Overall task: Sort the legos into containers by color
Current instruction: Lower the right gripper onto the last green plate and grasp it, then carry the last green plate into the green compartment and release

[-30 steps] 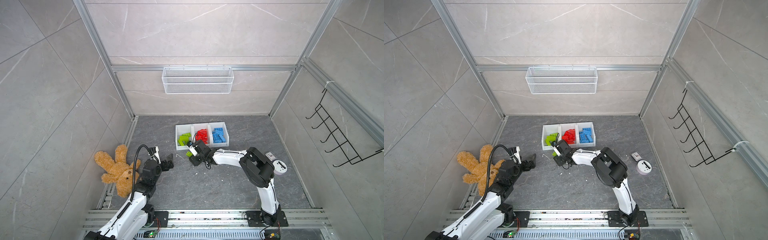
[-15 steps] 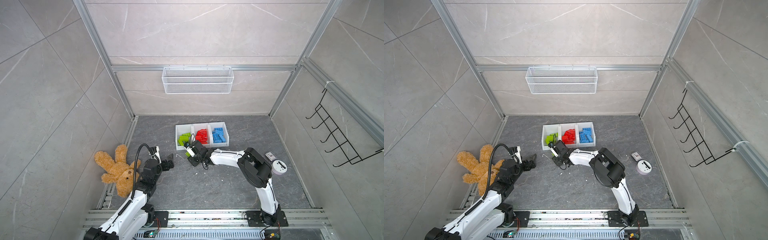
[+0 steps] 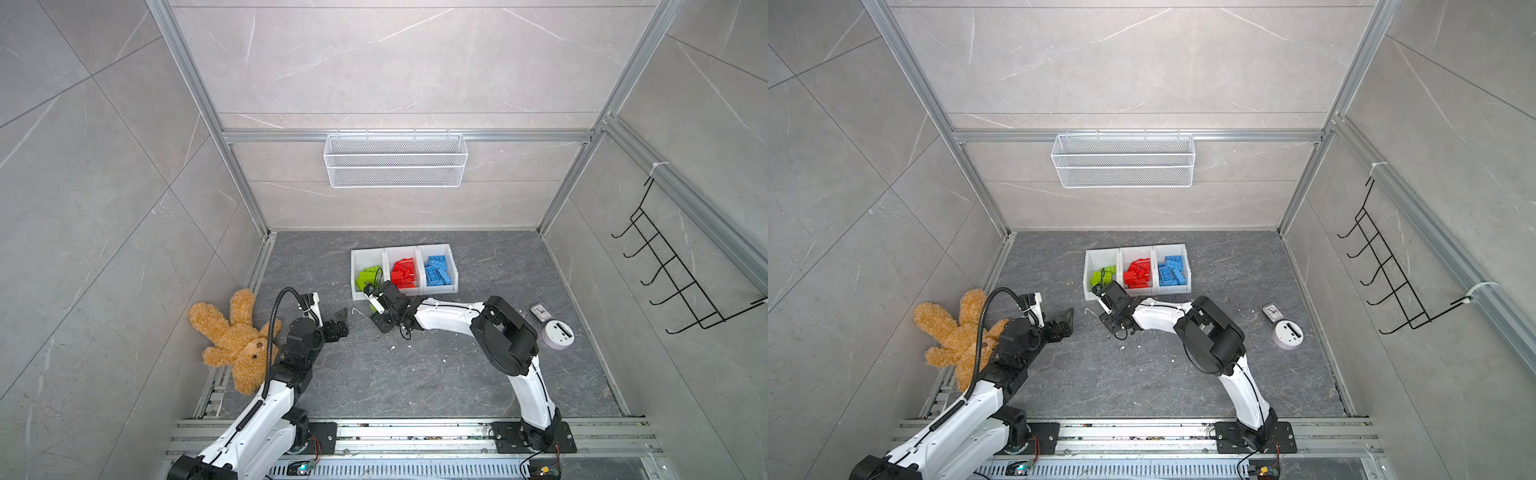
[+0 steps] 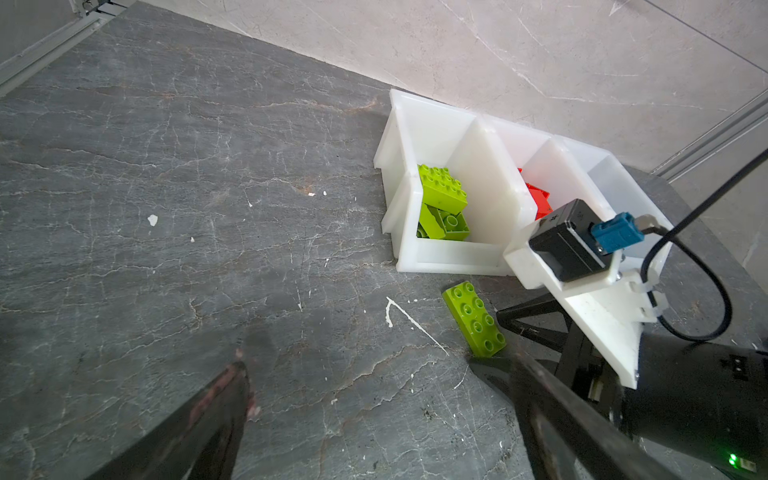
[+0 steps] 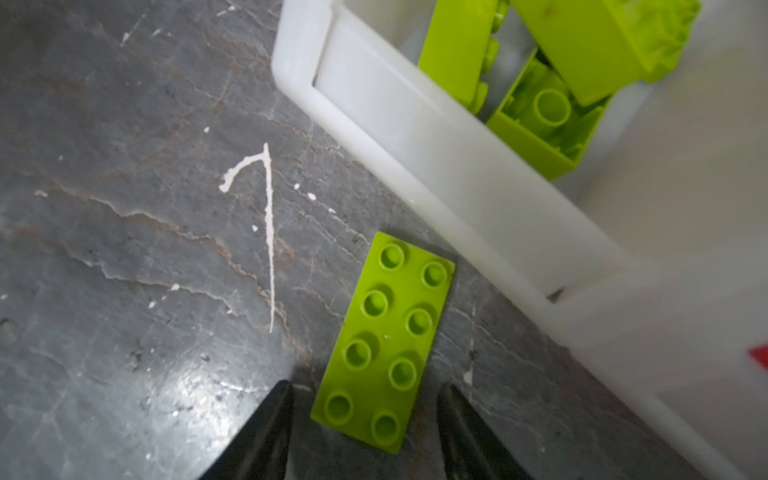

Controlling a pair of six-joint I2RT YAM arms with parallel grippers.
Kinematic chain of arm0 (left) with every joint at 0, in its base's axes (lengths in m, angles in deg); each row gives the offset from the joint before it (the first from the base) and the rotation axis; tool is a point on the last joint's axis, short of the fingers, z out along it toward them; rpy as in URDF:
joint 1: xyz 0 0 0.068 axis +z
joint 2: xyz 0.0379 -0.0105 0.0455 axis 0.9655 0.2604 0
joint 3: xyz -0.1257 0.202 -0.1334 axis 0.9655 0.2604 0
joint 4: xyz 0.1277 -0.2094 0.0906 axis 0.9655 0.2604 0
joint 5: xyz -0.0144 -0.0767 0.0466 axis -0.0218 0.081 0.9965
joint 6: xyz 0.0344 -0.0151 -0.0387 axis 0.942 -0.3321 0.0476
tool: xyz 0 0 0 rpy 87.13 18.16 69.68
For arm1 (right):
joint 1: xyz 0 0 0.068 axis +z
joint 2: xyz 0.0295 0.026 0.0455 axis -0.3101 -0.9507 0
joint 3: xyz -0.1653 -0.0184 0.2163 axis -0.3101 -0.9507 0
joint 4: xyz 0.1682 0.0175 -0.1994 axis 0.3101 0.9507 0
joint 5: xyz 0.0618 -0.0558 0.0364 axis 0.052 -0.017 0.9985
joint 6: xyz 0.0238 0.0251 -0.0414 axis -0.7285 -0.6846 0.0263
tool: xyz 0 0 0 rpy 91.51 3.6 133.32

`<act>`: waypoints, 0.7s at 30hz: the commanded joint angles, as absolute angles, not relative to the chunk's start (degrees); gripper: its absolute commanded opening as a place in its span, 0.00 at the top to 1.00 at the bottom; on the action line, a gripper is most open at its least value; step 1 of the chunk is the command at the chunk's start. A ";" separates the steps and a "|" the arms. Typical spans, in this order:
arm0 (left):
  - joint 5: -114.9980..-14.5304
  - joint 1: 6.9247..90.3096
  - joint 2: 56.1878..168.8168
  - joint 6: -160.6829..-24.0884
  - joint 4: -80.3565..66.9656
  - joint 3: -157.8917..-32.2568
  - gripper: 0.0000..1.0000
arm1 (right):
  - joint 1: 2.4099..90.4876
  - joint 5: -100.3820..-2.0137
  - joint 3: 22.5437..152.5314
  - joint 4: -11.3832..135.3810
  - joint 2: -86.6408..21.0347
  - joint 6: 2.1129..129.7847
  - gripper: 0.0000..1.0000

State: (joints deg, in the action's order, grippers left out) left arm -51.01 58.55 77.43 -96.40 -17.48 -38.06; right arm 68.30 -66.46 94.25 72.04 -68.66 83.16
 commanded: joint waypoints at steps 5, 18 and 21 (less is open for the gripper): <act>-50.82 58.82 76.85 -96.35 -19.18 -39.98 0.00 | 68.43 -69.67 94.99 74.43 -71.63 80.53 0.48; -50.82 58.82 76.55 -96.74 -19.09 -40.02 0.01 | 70.17 -69.74 90.37 71.97 -67.00 79.33 0.66; -50.60 58.82 76.58 -96.72 -19.00 -39.94 0.01 | 70.41 -69.86 87.88 70.51 -64.80 78.62 0.67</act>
